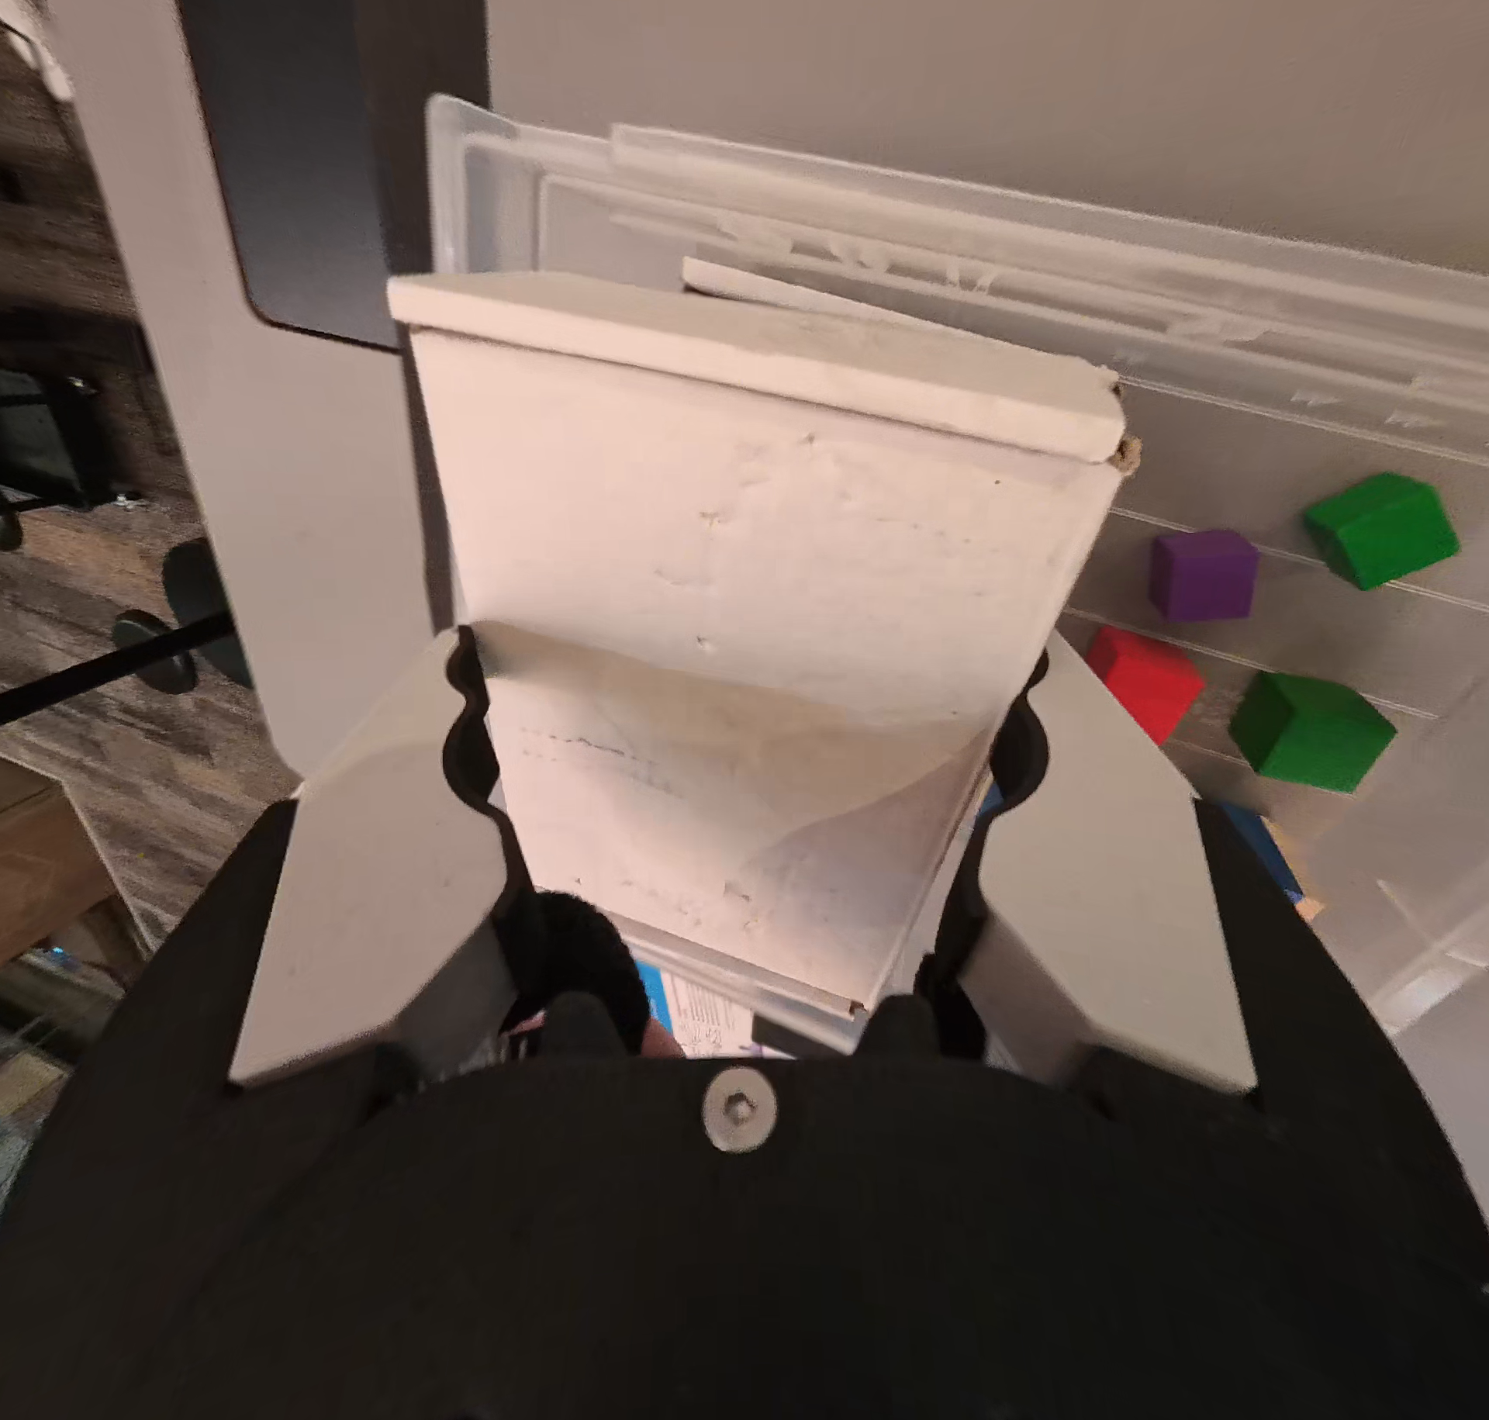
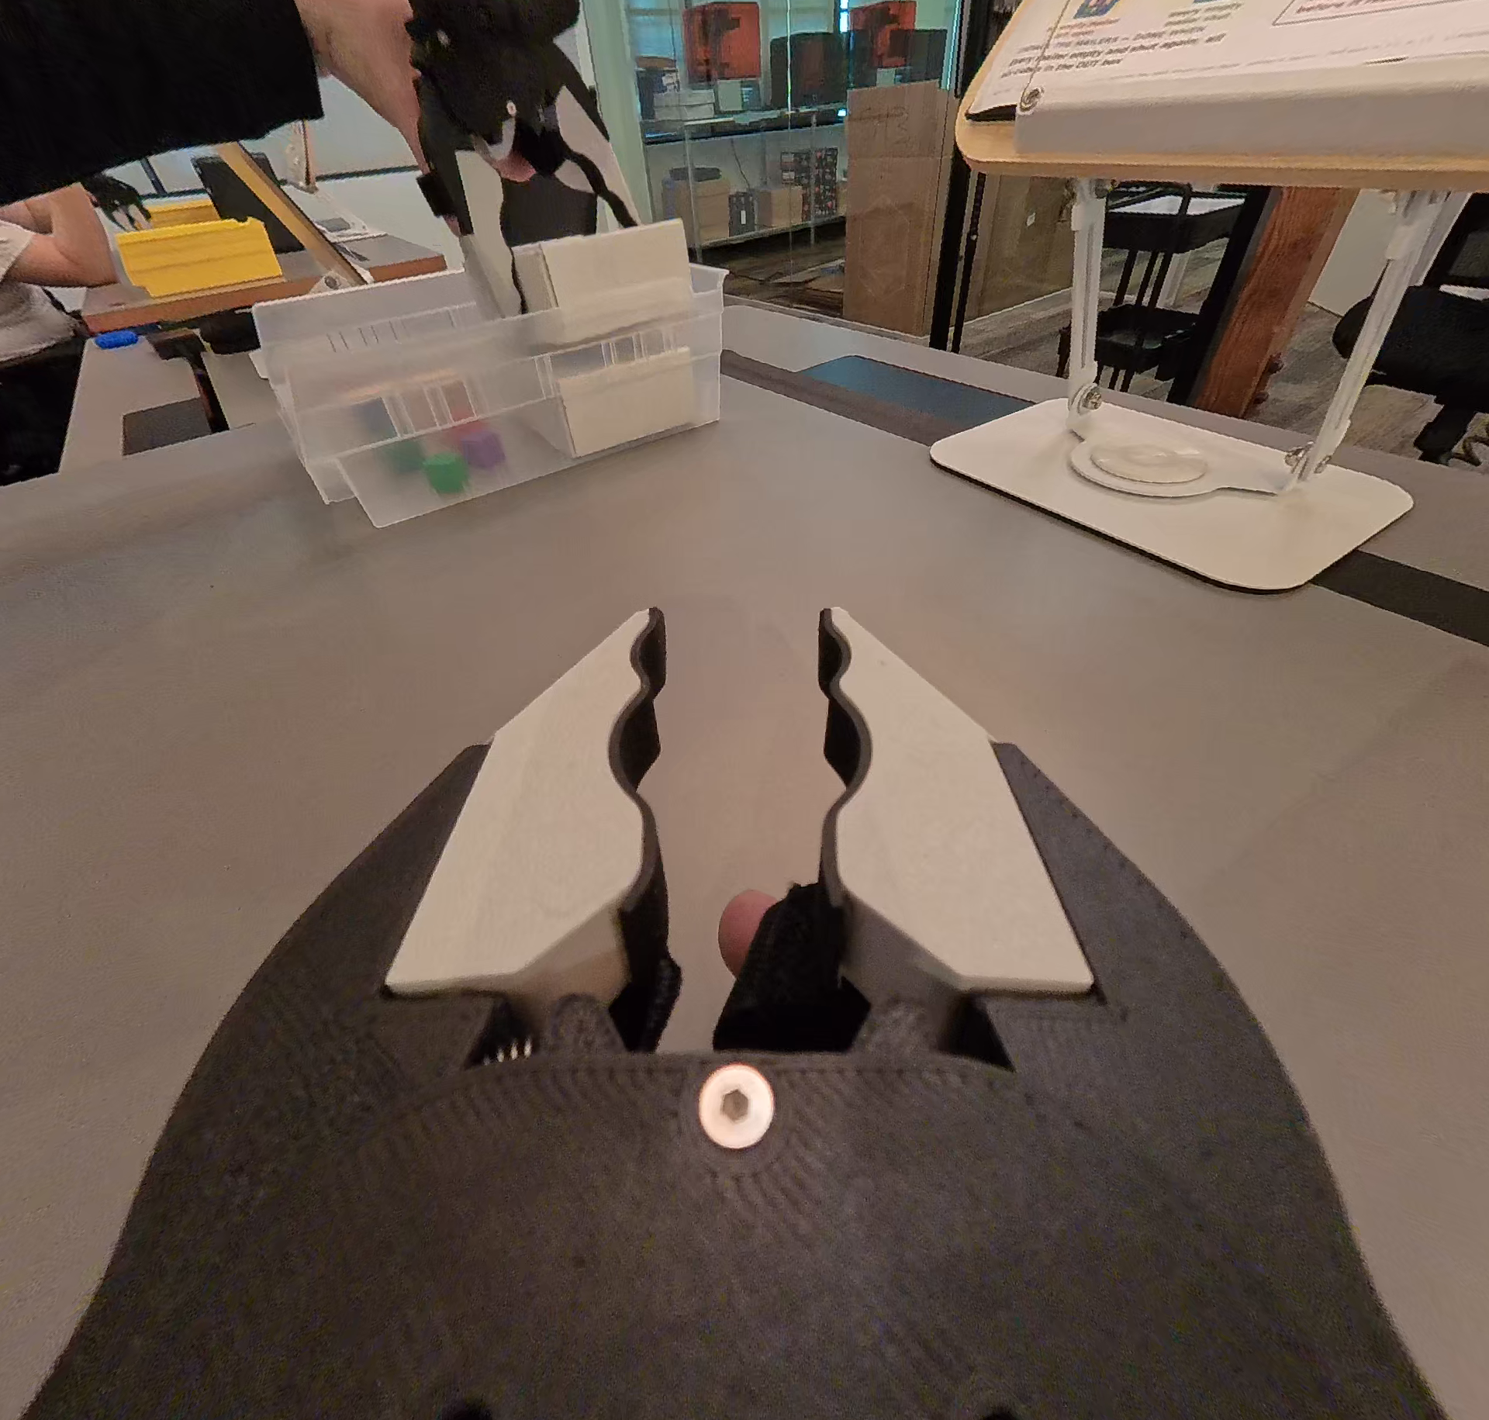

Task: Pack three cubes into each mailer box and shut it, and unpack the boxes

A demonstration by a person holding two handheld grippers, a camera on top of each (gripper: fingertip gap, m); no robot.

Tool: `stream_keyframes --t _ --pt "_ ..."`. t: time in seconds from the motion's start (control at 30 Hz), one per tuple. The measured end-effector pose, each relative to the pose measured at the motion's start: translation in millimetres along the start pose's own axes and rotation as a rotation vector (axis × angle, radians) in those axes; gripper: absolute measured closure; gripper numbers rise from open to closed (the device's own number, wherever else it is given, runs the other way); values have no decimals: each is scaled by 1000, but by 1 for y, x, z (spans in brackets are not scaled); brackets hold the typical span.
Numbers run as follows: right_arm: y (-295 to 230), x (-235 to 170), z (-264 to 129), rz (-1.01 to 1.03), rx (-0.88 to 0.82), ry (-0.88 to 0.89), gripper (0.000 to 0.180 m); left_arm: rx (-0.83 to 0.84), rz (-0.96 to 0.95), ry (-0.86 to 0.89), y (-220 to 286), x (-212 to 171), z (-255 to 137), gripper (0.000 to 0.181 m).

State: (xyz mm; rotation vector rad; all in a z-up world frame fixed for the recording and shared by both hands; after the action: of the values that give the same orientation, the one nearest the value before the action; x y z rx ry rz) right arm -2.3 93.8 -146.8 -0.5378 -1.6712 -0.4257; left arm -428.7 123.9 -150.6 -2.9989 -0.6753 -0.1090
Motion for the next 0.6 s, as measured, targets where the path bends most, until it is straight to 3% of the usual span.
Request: stream_keyframes --t 0.23,0.43,0.6 --pt "-1 1 -1 -16 -7 9 143 91 30 52 13 33 -68 61" --pt "-5 -1 -1 -63 -16 10 142 69 151 130 39 115 -94 63" --pt "-1 5 -4 -77 -39 32 142 3 291 106 70 208 -76 63"
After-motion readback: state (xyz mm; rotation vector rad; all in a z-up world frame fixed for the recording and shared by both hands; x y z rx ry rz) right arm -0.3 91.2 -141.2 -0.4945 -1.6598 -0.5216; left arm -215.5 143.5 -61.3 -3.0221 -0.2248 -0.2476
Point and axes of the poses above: each gripper's, where its closed fingertips meet, z out along the fingers, x out of its top, y = z × x across the jaws, the point moved 1 cm from there along -z, back along the fingers, and after that the axes turned 15 degrees about -x, right-handed, at the moved point
